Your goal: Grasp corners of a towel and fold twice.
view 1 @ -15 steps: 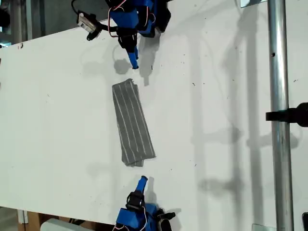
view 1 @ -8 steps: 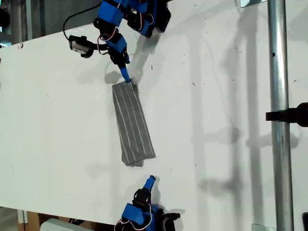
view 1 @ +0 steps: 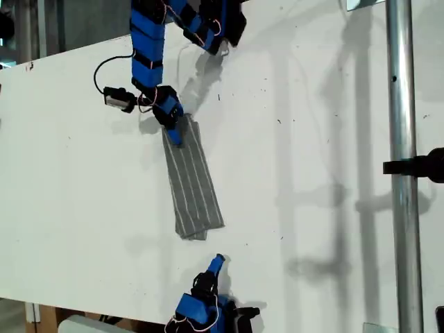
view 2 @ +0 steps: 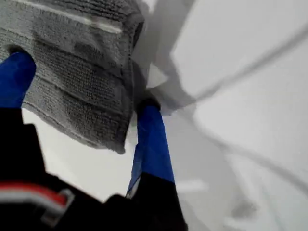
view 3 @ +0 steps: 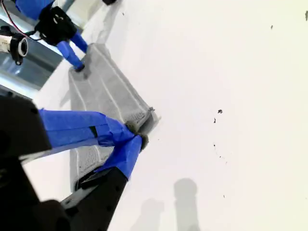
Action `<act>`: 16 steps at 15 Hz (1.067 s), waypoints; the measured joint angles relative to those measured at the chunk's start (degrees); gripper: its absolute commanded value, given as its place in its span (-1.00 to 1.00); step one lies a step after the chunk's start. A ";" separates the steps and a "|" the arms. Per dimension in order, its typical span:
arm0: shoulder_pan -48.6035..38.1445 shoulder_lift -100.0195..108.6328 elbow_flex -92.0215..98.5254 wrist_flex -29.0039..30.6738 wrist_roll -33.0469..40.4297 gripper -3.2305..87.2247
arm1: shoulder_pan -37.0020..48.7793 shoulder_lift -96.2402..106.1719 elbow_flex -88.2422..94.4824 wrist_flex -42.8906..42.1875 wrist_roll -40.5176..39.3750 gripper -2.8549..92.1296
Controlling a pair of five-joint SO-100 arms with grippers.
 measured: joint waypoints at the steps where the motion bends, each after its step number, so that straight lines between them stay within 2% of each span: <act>1: 0.00 0.00 0.00 0.00 -0.26 -0.99 | -2.90 -4.92 -4.92 -1.49 1.67 -0.24; 2: 0.26 0.00 0.00 0.09 -0.62 -0.99 | -5.98 -9.49 -10.20 -3.16 2.29 -0.35; 3: 0.70 0.00 0.00 0.35 -0.97 -0.99 | -8.09 -13.01 -14.59 -3.87 2.11 -0.73; 4: 0.97 0.00 0.00 0.53 -1.23 -0.99 | -9.05 -14.24 -16.44 -3.87 2.11 -0.92; 7: 1.23 0.00 0.00 0.97 -1.58 -0.99 | -9.40 -11.87 -14.50 -0.18 0.62 -0.94; 8: 1.41 0.00 0.00 1.05 -1.58 -0.99 | -9.58 -7.65 -10.99 3.43 0.44 -0.94; 10: 1.58 0.00 0.00 1.05 -1.58 -0.99 | -10.28 5.36 -4.13 13.62 0.26 -0.94; 13: 1.58 0.09 0.00 1.05 -0.53 -0.99 | -14.15 27.86 -2.72 39.38 2.99 -0.94; 15: 1.58 0.09 0.00 1.05 -0.53 -0.99 | -18.81 29.00 -15.47 58.18 3.69 -0.94; 16: 1.58 0.09 0.18 1.05 -0.53 -0.99 | -20.65 26.28 -23.29 60.82 3.43 -0.94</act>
